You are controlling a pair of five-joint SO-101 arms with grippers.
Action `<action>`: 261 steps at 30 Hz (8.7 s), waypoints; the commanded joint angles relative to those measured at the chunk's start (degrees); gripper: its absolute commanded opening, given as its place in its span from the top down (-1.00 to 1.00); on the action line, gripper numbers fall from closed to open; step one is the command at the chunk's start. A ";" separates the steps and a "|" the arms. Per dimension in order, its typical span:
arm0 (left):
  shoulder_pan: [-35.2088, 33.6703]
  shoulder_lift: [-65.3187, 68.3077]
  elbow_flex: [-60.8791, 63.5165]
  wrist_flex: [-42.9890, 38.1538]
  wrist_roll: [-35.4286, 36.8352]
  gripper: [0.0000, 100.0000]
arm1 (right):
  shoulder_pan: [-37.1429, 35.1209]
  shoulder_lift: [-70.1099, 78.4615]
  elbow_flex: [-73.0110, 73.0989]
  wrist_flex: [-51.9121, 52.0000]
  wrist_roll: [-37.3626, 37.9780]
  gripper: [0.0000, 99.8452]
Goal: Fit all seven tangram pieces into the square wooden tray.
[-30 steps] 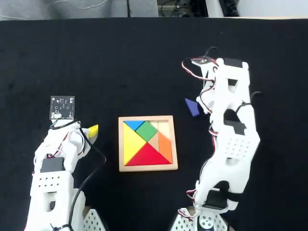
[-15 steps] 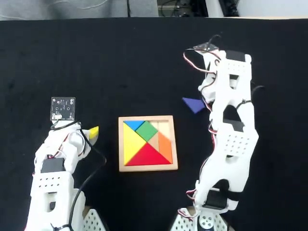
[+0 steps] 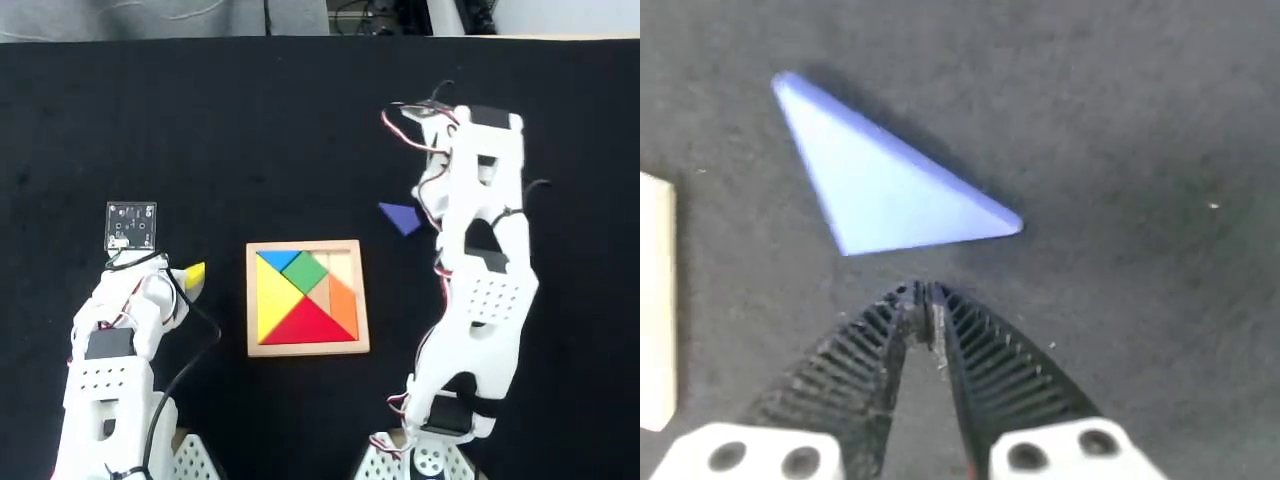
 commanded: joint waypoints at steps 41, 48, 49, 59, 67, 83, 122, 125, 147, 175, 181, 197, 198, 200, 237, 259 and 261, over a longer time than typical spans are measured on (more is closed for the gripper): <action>-0.04 -0.97 -0.48 -1.14 0.09 0.40 | -20.75 27.74 -50.68 8.44 -6.51 0.98; -0.04 -0.97 -0.48 -1.14 0.09 0.40 | -15.74 28.26 -50.15 10.29 -4.40 0.98; -0.04 -0.97 -0.48 -1.14 0.09 0.40 | -15.30 28.18 -49.80 10.29 -4.31 0.98; 0.04 -0.97 -0.48 -1.14 0.09 0.40 | -13.89 19.65 -28.62 10.29 -0.62 0.98; 0.04 -0.97 -0.48 -1.14 0.09 0.40 | -8.53 -1.01 -2.59 9.93 4.84 0.98; 0.57 -0.97 -0.40 -0.97 0.09 0.40 | -7.91 -12.09 9.10 -8.26 -21.54 0.63; 0.84 -0.97 -0.40 -1.05 0.09 0.40 | -10.02 -1.01 2.86 -12.84 -15.21 0.72; 0.84 -0.97 -0.40 -1.05 0.09 0.40 | -9.93 -1.01 2.86 -12.57 -15.56 0.68; 0.84 -0.97 -0.40 -0.88 0.09 0.40 | -9.85 3.65 0.40 -9.14 -24.97 0.55; 0.92 -0.97 -0.40 -0.88 0.09 0.40 | -8.18 3.65 -5.58 8.18 -29.01 0.55; 0.92 -0.97 -0.40 -0.88 0.09 0.40 | -8.53 2.15 -1.19 7.56 -29.45 0.55; 0.92 -0.97 -0.40 -0.88 0.09 0.40 | -8.09 -8.22 16.13 -2.73 -42.37 0.55; 0.92 -0.97 -0.40 -0.88 0.09 0.40 | -8.09 -9.63 16.84 -2.73 -42.37 0.55; 0.92 -0.97 -0.40 -0.88 0.09 0.40 | -8.53 -13.23 18.59 -3.08 -42.81 0.55; 0.92 -0.97 -0.40 -1.14 0.09 0.40 | -11.60 -20.35 33.54 -19.16 -64.53 0.55; 0.92 -0.97 -0.40 -1.14 0.09 0.40 | -11.52 -16.57 33.10 -21.01 -61.27 0.56; 0.92 -0.97 -0.40 -1.14 0.09 0.40 | -11.52 -16.04 32.31 -20.66 -61.27 0.61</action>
